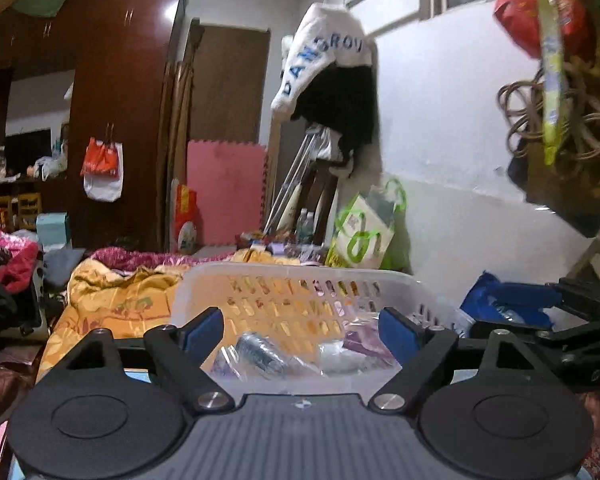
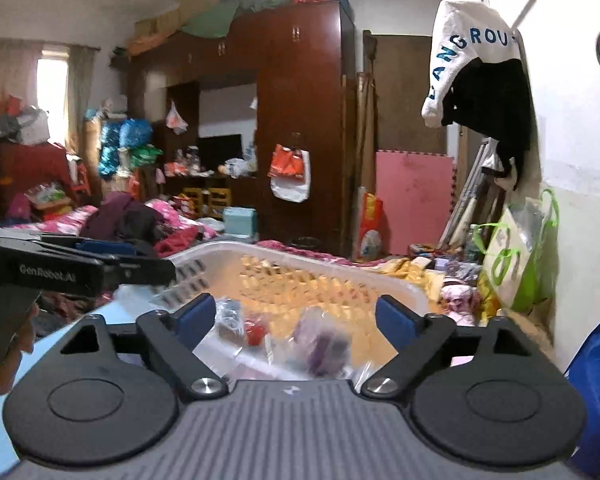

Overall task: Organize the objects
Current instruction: 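Grasp the blue-white carton with the left tool while the right tool grasps the purple box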

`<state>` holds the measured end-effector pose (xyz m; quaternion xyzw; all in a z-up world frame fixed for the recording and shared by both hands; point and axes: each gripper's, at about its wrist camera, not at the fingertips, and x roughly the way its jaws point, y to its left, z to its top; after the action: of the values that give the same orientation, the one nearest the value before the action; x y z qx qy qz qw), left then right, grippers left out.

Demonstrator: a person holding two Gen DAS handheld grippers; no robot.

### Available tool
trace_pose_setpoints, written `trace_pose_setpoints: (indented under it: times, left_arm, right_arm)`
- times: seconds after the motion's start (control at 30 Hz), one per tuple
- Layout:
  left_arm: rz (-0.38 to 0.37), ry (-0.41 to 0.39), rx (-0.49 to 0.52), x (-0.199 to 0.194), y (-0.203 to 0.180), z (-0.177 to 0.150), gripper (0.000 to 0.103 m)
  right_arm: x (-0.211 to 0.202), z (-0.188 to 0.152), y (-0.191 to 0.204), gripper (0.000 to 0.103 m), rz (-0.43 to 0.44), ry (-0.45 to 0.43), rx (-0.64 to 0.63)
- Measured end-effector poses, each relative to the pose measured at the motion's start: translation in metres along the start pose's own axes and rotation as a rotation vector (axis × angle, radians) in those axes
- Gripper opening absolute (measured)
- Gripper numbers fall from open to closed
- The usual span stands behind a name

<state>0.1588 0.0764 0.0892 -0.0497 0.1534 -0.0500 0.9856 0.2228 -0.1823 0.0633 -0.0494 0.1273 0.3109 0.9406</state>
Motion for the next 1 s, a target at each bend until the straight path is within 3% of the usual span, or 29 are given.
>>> trace_pose_setpoints:
  times: [0.07,0.23,0.43,0.5,0.83,0.9,0.97,1.0]
  left_arm:
    - [0.015,-0.030,0.013,-0.022,0.002,-0.012,0.089]
    - [0.141,-0.046,-0.010,-0.046,0.034,-0.052,0.094]
    - [0.202,0.156,-0.122,-0.009,0.081,-0.076,0.094]
    - [0.192,0.185,-0.136,0.000,0.086,-0.078,0.094]
    - [0.224,0.255,-0.083,0.033,0.066,-0.069,0.094]
    - [0.241,0.275,-0.071,0.041,0.061,-0.070,0.088]
    - [0.267,0.288,-0.057,0.048,0.059,-0.073,0.072]
    - [0.271,0.293,-0.064,0.051,0.061,-0.074,0.054]
  right_arm:
    - [-0.022,-0.011,-0.003,0.103,0.017,-0.016,-0.002]
    - [-0.030,-0.047,-0.020,0.103,-0.022,0.041,-0.009]
    - [0.024,-0.080,-0.041,0.103,0.010,0.236,0.065]
    - [0.034,-0.084,-0.041,0.102,0.033,0.267,0.080]
    - [0.041,-0.092,-0.043,0.093,0.046,0.272,0.095]
    - [0.040,-0.093,-0.045,0.088,0.045,0.261,0.099]
    - [0.041,-0.094,-0.046,0.079,0.043,0.261,0.107]
    - [0.041,-0.093,-0.047,0.075,0.048,0.260,0.115]
